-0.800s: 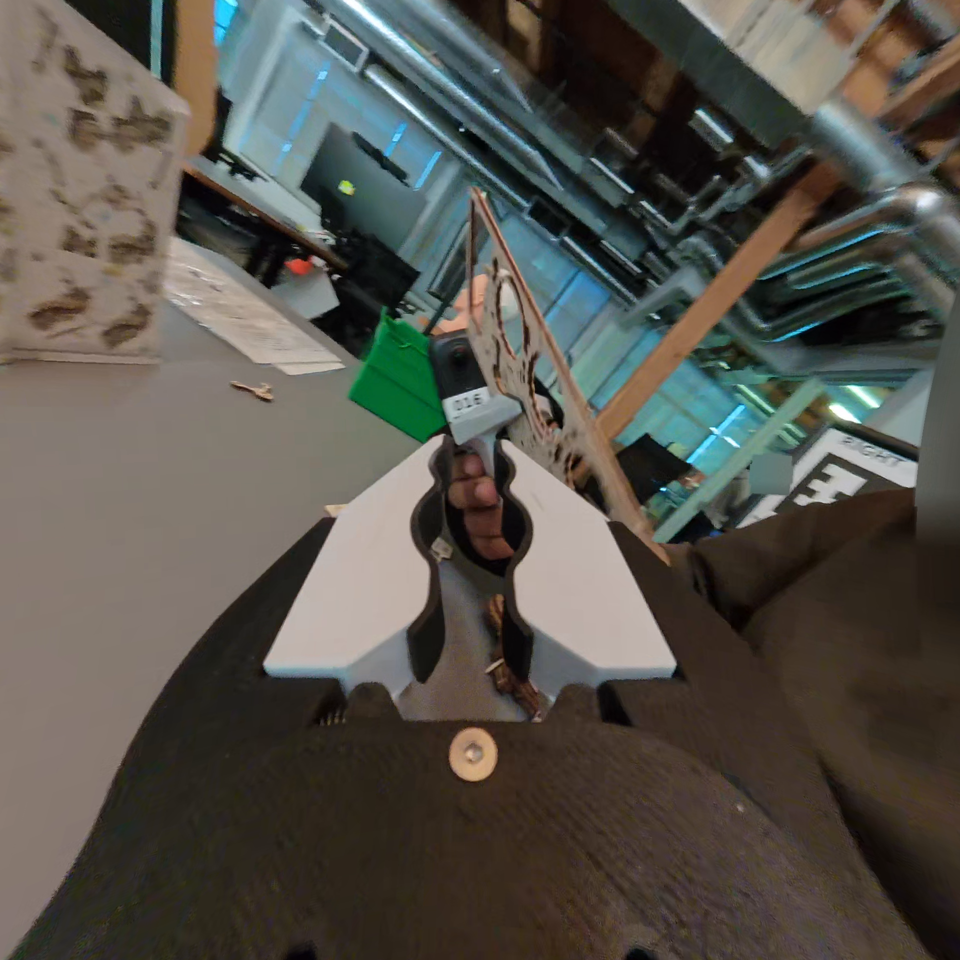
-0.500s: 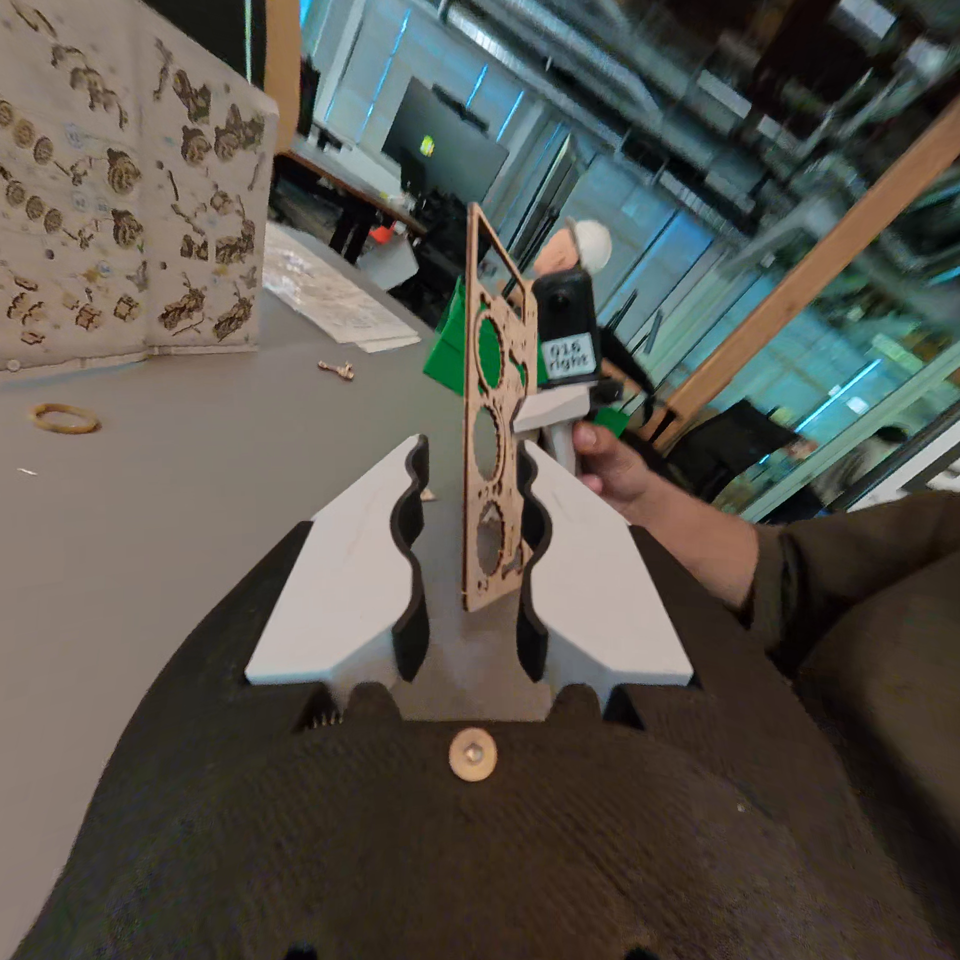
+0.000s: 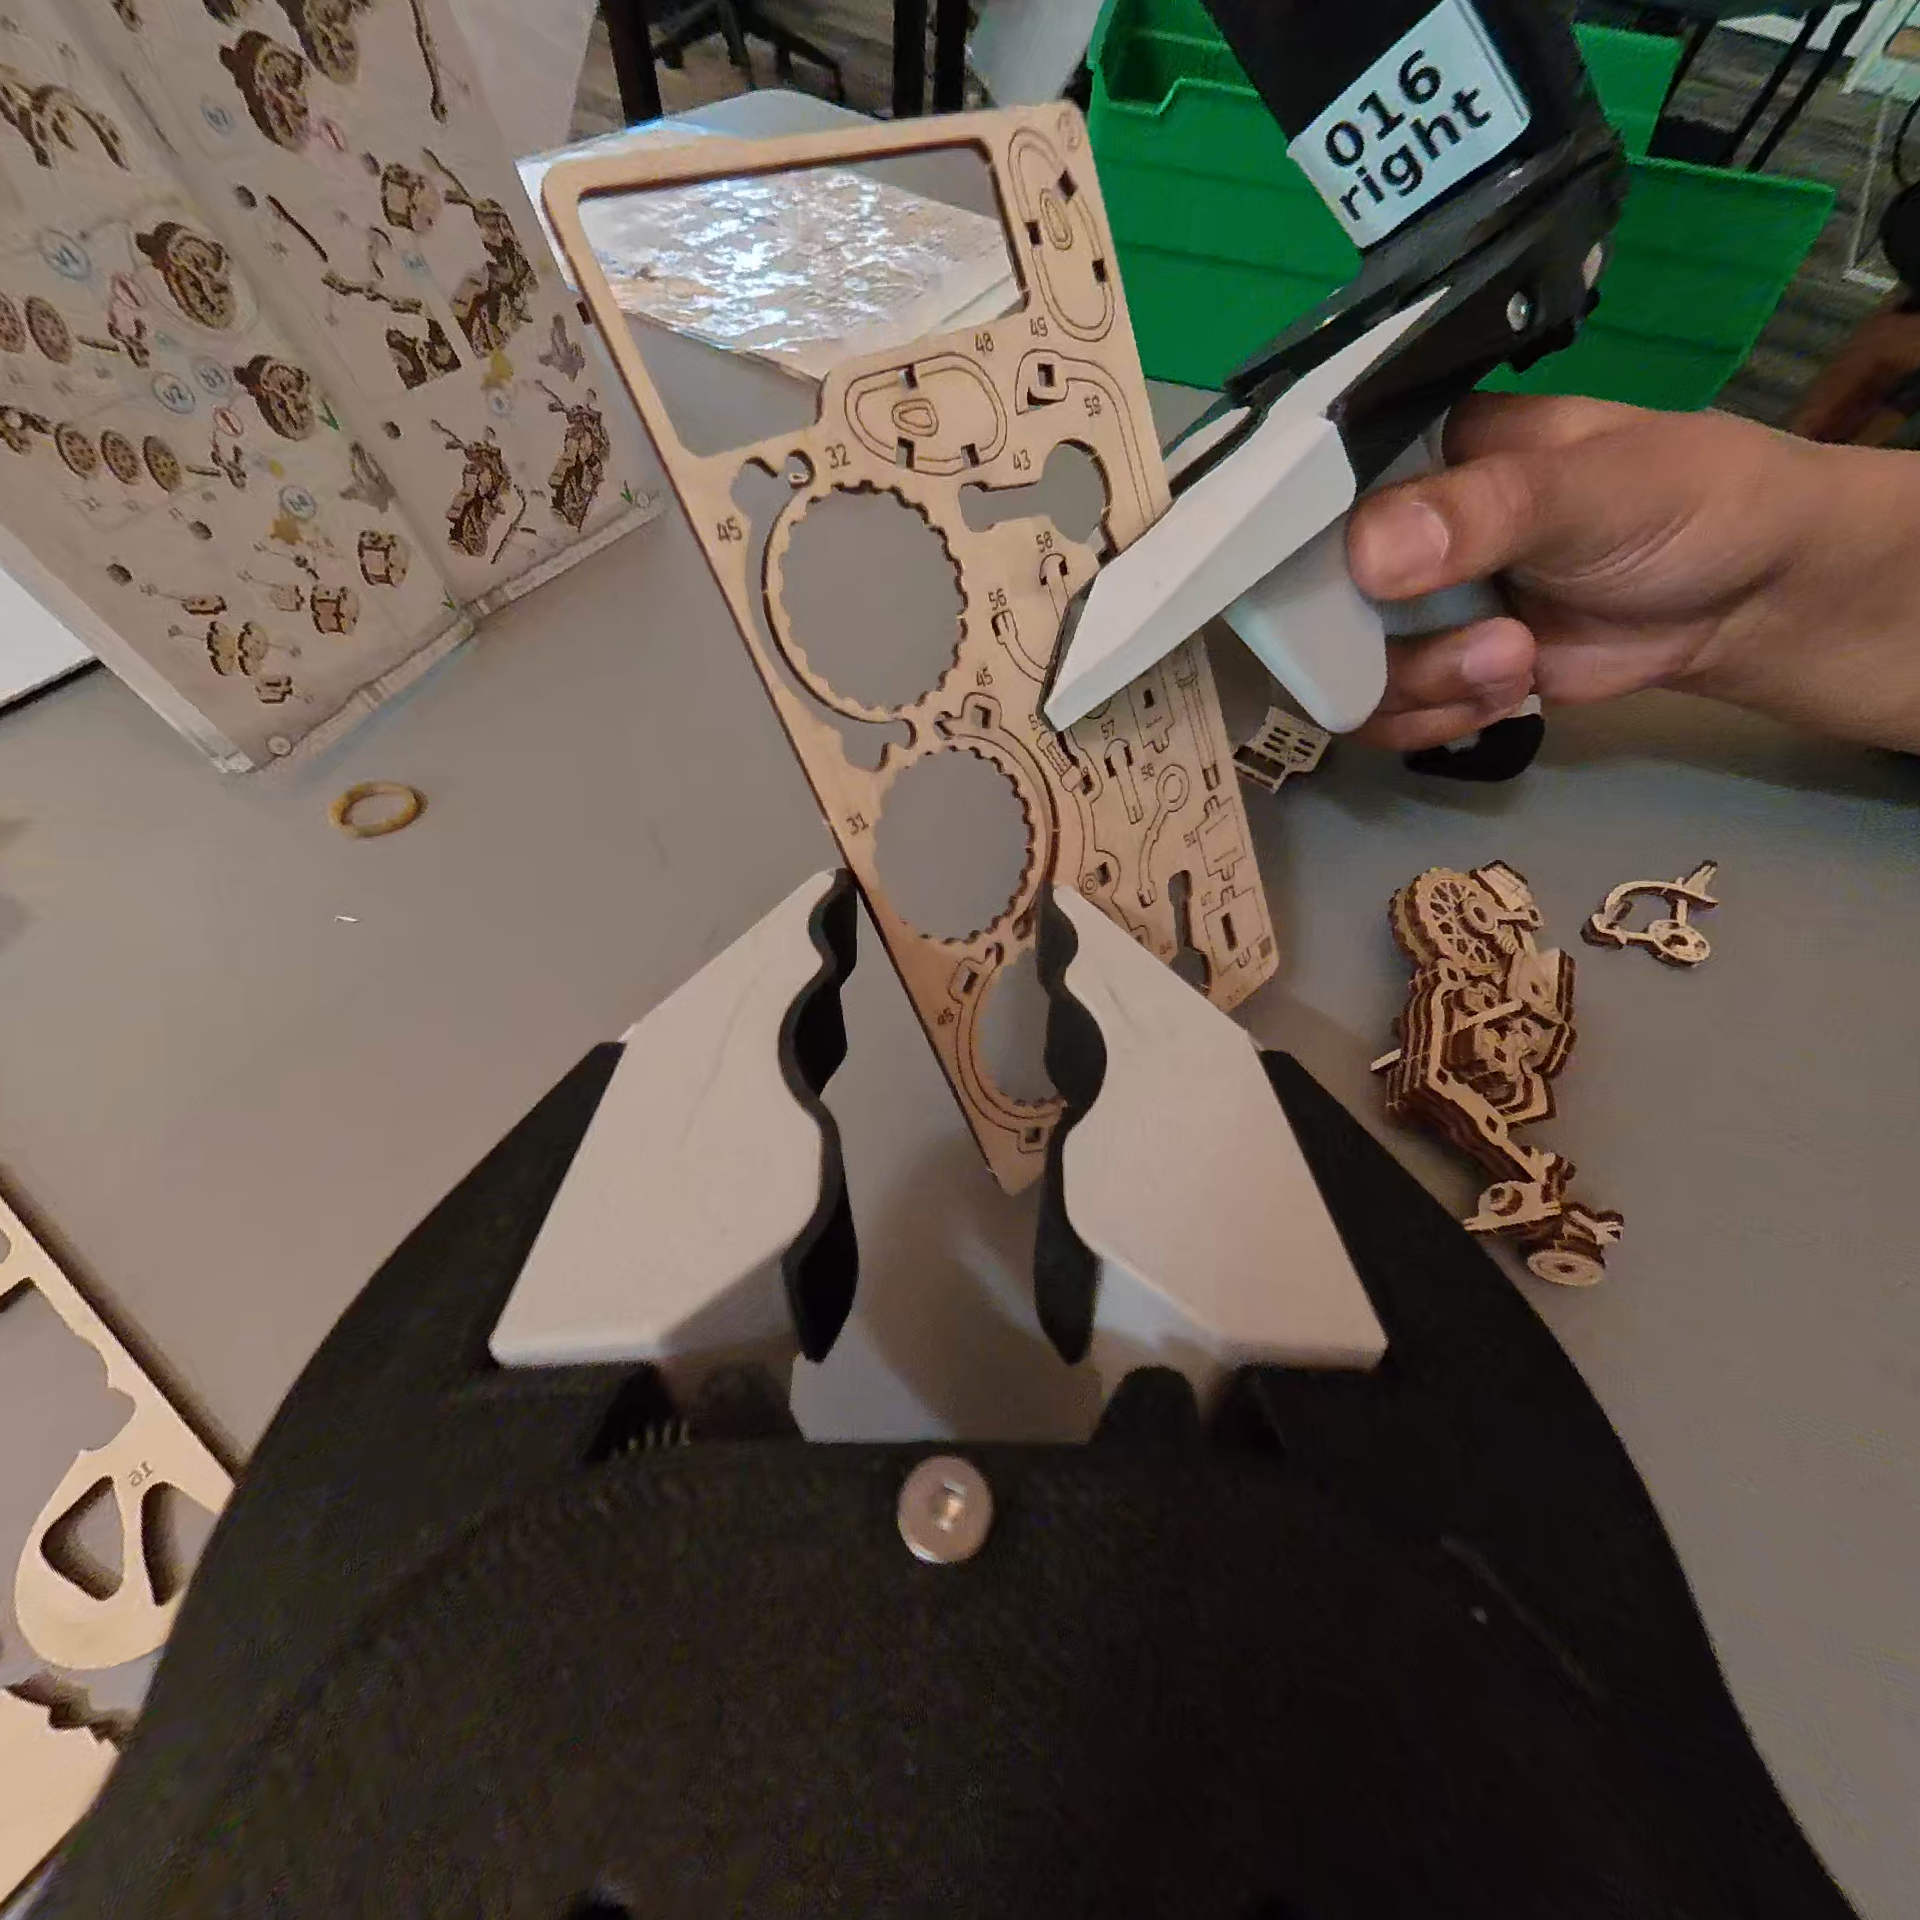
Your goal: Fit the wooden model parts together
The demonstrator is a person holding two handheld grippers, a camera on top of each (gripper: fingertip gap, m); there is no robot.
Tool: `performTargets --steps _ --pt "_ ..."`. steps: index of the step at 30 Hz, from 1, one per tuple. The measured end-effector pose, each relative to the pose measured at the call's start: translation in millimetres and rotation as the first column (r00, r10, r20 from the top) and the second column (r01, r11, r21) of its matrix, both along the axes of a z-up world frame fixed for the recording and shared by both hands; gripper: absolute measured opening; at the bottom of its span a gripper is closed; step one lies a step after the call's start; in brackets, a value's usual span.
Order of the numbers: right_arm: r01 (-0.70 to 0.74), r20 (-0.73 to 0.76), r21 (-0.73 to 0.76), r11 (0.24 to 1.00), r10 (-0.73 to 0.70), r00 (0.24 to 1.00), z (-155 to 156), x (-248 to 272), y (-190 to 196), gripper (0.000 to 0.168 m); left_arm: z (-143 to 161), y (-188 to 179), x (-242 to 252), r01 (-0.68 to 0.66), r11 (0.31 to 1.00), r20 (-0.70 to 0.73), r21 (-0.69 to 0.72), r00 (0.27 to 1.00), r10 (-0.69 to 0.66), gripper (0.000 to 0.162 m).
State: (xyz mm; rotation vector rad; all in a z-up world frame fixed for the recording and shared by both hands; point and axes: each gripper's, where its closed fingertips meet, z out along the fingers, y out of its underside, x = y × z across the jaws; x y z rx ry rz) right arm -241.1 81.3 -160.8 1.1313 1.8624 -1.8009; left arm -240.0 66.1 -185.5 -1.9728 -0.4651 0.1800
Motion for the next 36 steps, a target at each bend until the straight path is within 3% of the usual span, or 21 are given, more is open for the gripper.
performTargets --steps 17,25,29,36 --pt "0.071 0.017 0.064 0.995 -0.073 0.997 -15 -6 1 0.004 -18 0 -13 -0.132 0.988 -0.107 -0.082 0.987 0.123 0.030" --pt "0.100 -0.019 0.094 0.990 -0.099 0.995 -18 -9 5 0.002 -19 3 -12 -0.130 0.985 -0.166 -0.112 0.980 0.110 0.035" --pt "0.111 -0.012 0.071 0.991 -0.110 0.994 -14 -10 4 0.001 -9 1 -12 -0.121 0.993 -0.056 -0.004 0.991 0.120 0.035" --pt "0.062 -0.022 0.054 0.997 -0.061 0.998 -13 -2 -8 0.001 3 4 -12 -0.174 0.950 0.314 0.259 0.945 0.087 0.042"
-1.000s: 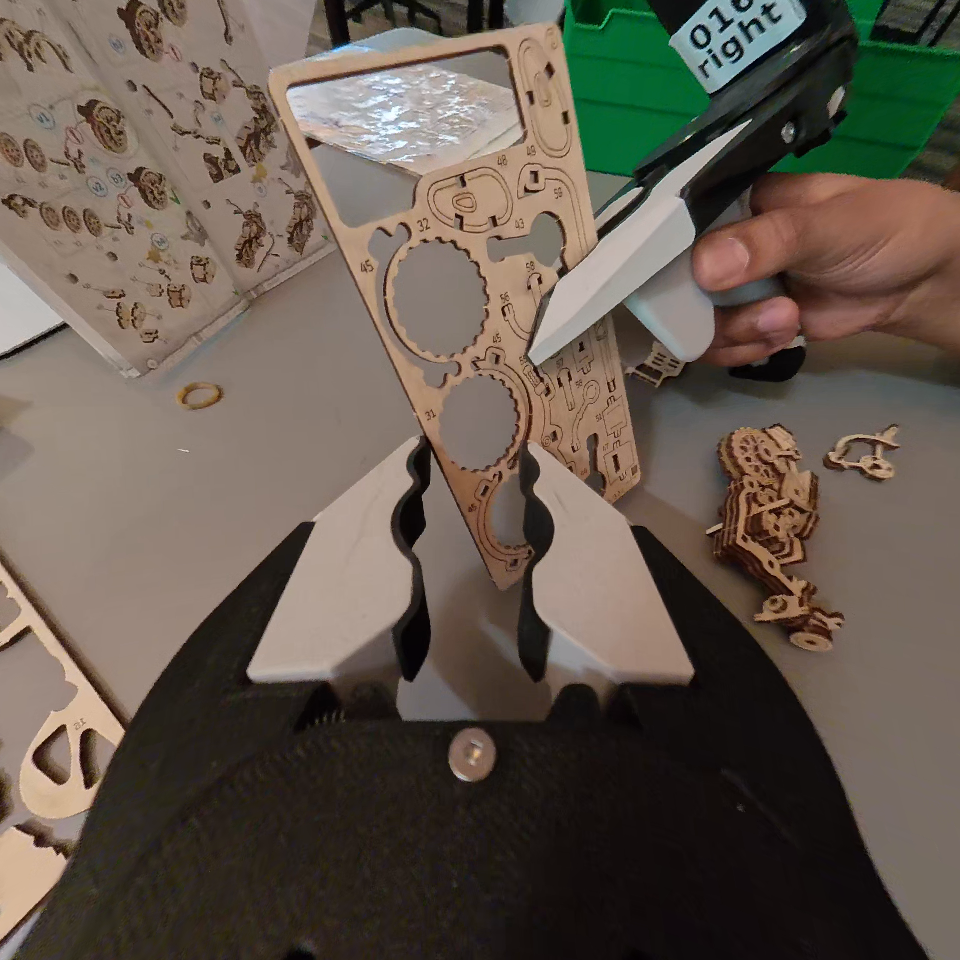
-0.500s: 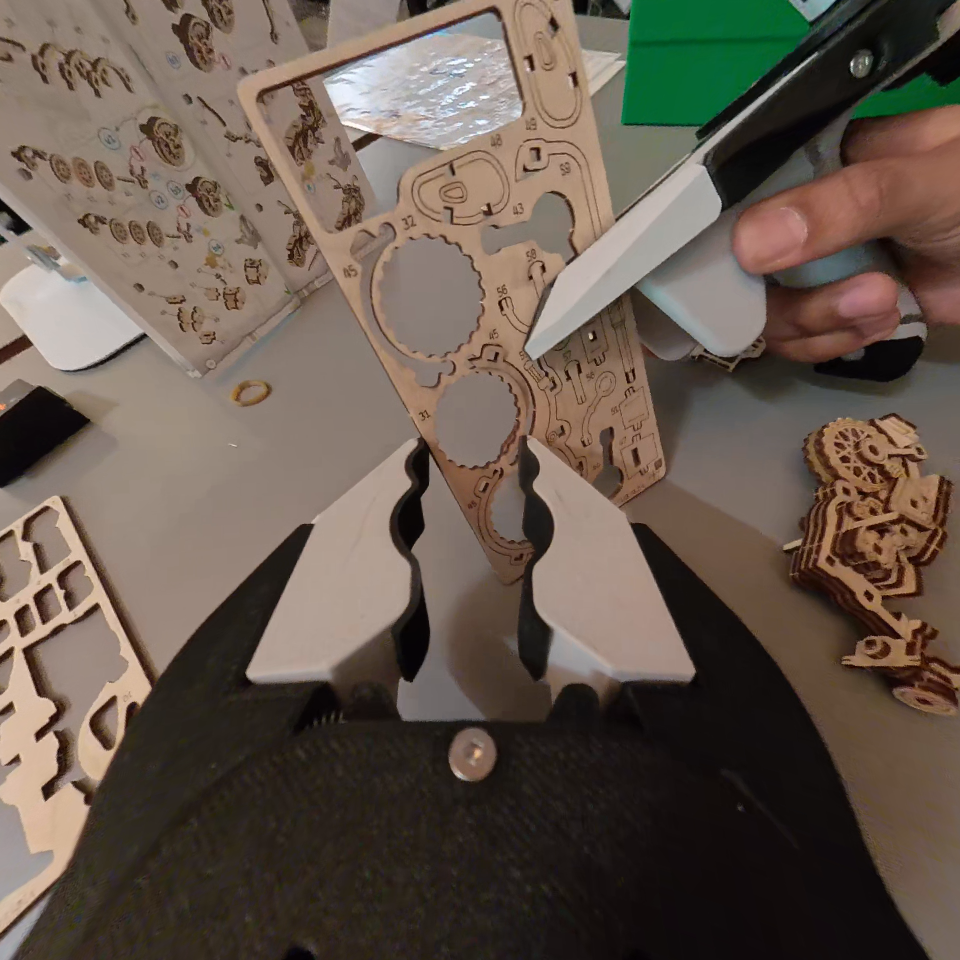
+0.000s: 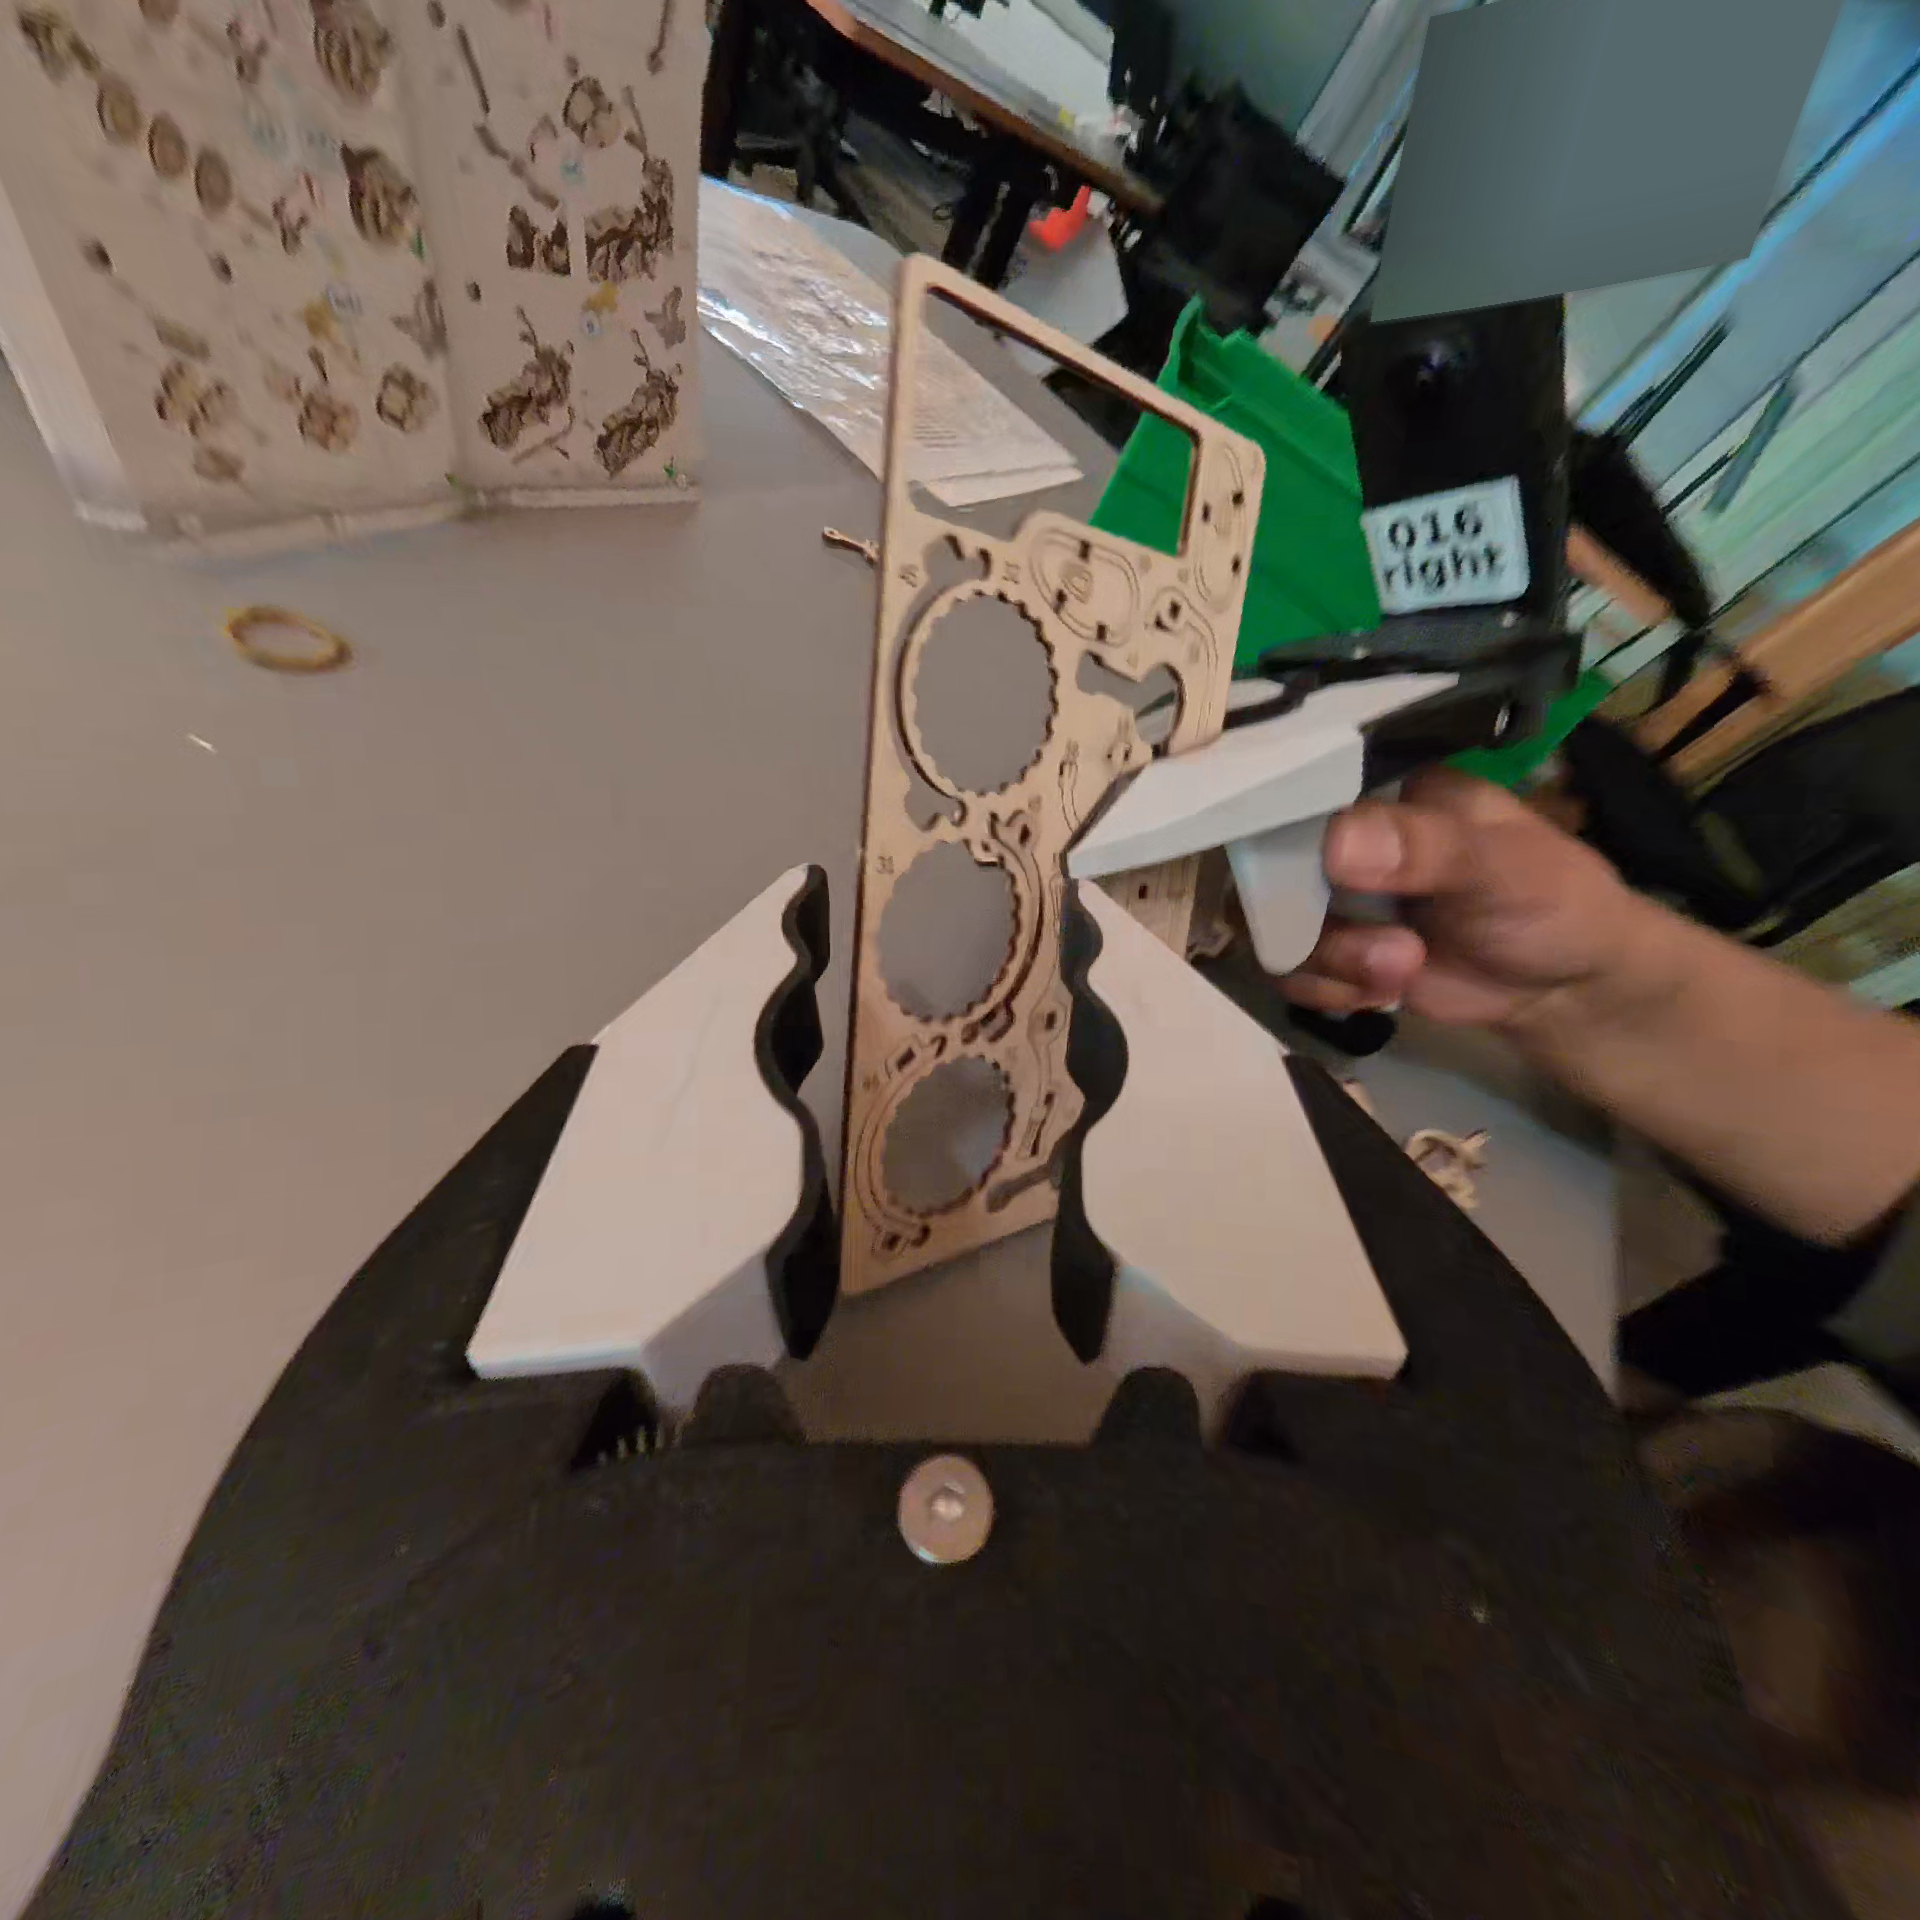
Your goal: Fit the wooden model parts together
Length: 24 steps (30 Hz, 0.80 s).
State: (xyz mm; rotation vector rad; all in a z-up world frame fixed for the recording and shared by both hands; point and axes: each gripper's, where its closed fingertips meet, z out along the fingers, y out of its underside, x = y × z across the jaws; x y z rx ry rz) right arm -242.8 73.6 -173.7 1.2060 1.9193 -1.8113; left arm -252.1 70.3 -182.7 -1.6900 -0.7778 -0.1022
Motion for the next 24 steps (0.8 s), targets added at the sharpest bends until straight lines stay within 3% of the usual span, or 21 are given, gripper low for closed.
performTargets --steps 5,17,24 --pt "-0.010 -0.051 0.035 0.999 0.012 0.999 1.8 2.7 -4.4 0.001 5.2 0.3 1.6 0.011 0.989 0.167 0.147 0.985 -0.036 0.034" --pt "-0.024 -0.029 -0.021 0.999 0.024 0.999 4.9 2.7 -2.4 0.001 10.2 -1.3 2.4 0.043 0.974 0.189 0.224 0.978 -0.086 0.021" --pt "-0.026 -0.089 0.052 0.998 0.031 0.996 2.9 4.4 -4.0 0.001 8.6 -2.1 1.2 0.020 0.968 0.233 0.249 0.969 -0.080 0.020"
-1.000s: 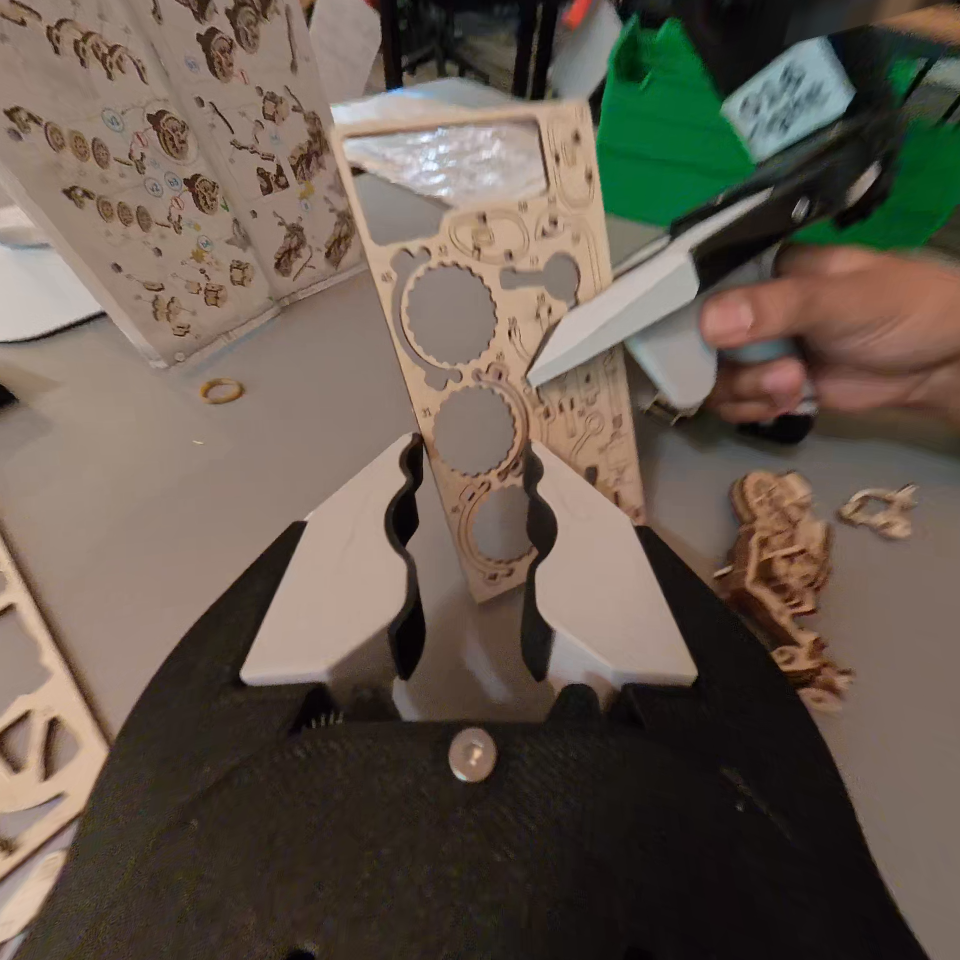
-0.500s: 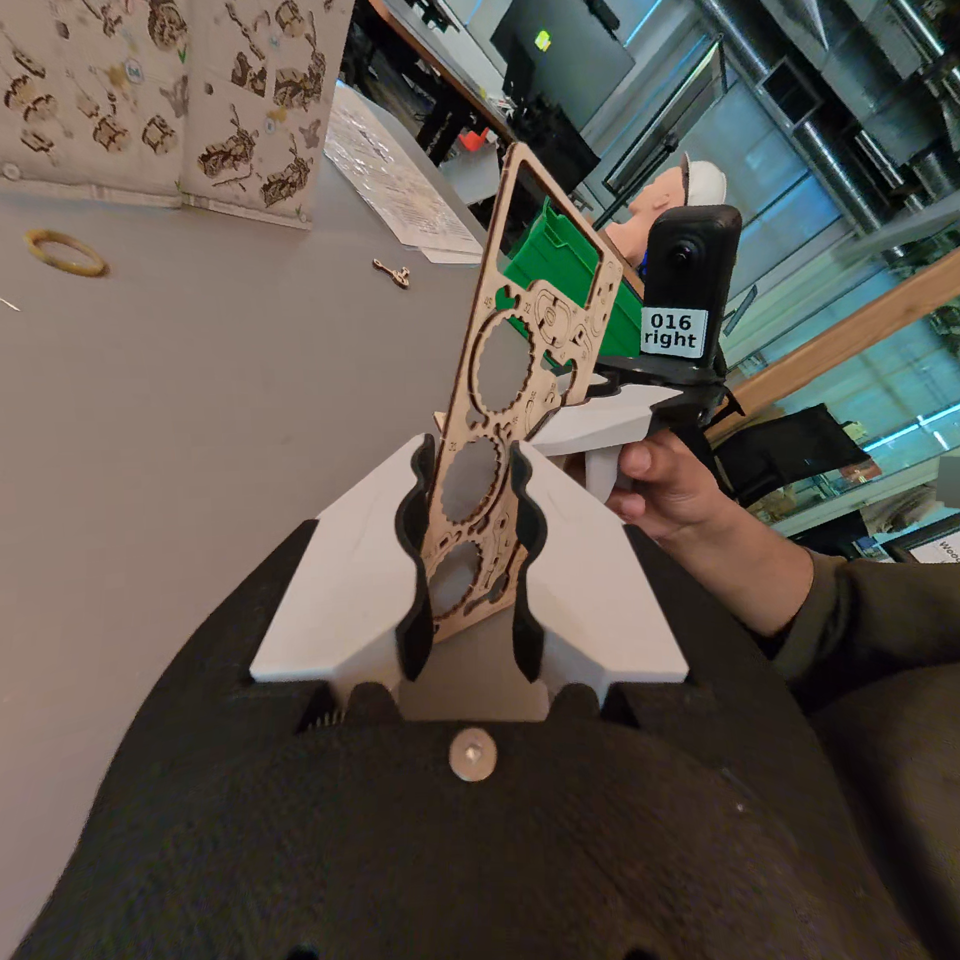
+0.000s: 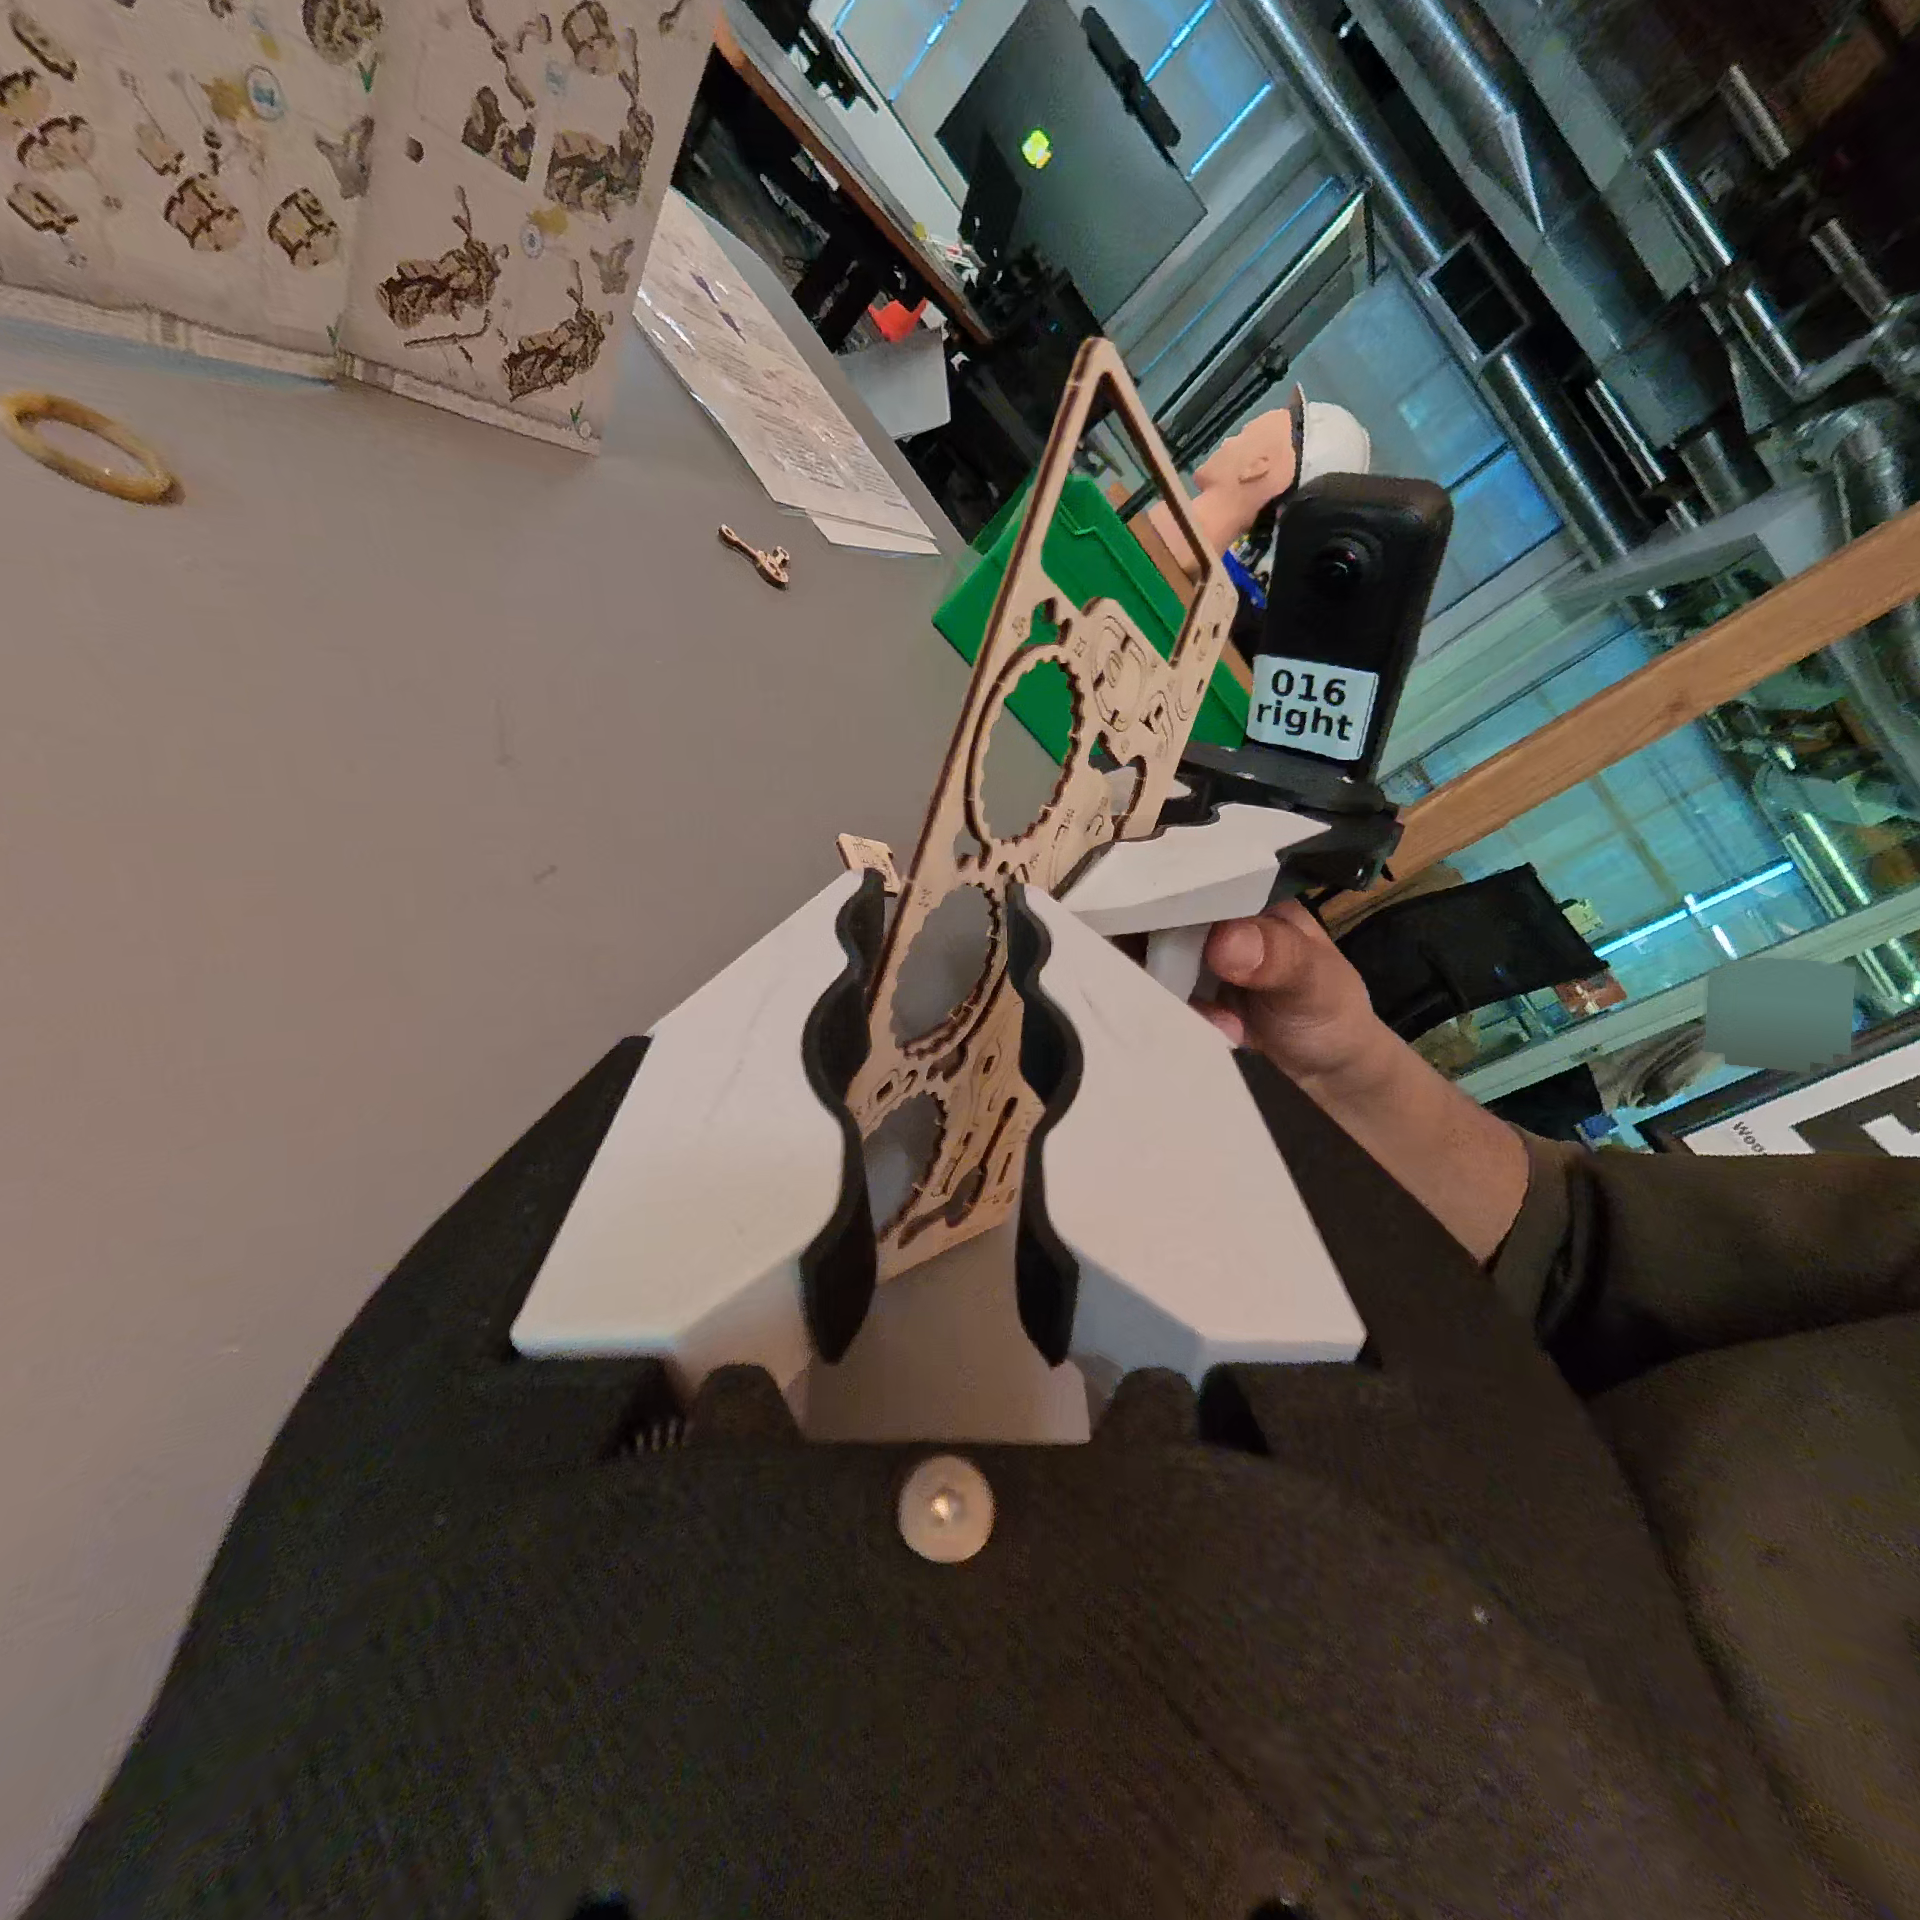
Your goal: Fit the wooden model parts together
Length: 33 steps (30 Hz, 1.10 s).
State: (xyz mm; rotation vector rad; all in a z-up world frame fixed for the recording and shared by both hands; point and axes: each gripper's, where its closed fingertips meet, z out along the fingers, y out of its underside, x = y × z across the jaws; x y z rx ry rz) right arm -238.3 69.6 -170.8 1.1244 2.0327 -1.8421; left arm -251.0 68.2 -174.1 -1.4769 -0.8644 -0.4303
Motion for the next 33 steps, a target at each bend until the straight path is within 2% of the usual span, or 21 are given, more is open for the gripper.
performTargets --steps 6,13,17,19,22,25,27,33 --pt "0.022 -0.057 0.058 0.998 -0.019 0.998 -1 0 0 0.001 -1 0 -1 -0.025 1.000 0.024 0.012 0.999 0.024 0.020" --pt "0.028 -0.064 0.081 0.996 -0.023 0.998 -5 0 -2 0.001 -5 -2 -2 -0.081 0.994 -0.067 -0.068 0.995 0.076 0.020" --pt "0.015 -0.101 0.141 0.990 -0.001 0.995 -9 3 -6 0.002 -12 -3 -5 -0.094 0.987 -0.125 -0.133 0.989 0.077 0.021" --pt "0.025 -0.123 0.148 0.989 -0.006 0.992 -3 2 -5 0.002 -6 -3 -5 -0.079 0.992 -0.110 -0.101 0.992 0.068 0.021" --pt "0.009 -0.090 0.102 0.995 0.000 0.996 0 3 -4 0.001 -1 -2 -4 -0.068 0.992 -0.130 -0.108 0.990 0.054 0.021" --pt "-0.014 0.008 -0.040 0.999 0.014 1.000 6 2 -2 0.001 5 -2 -2 -0.064 0.991 -0.189 -0.115 0.981 0.042 0.019" --pt "0.010 0.054 -0.098 0.995 -0.004 0.999 8 -3 5 0.001 9 -2 -1 -0.057 0.993 -0.204 -0.100 0.978 0.036 0.025" --pt "0.038 0.107 -0.193 0.980 -0.018 0.994 15 -13 23 0.001 16 -5 -1 -0.005 1.000 -0.143 -0.006 0.990 0.004 0.029"
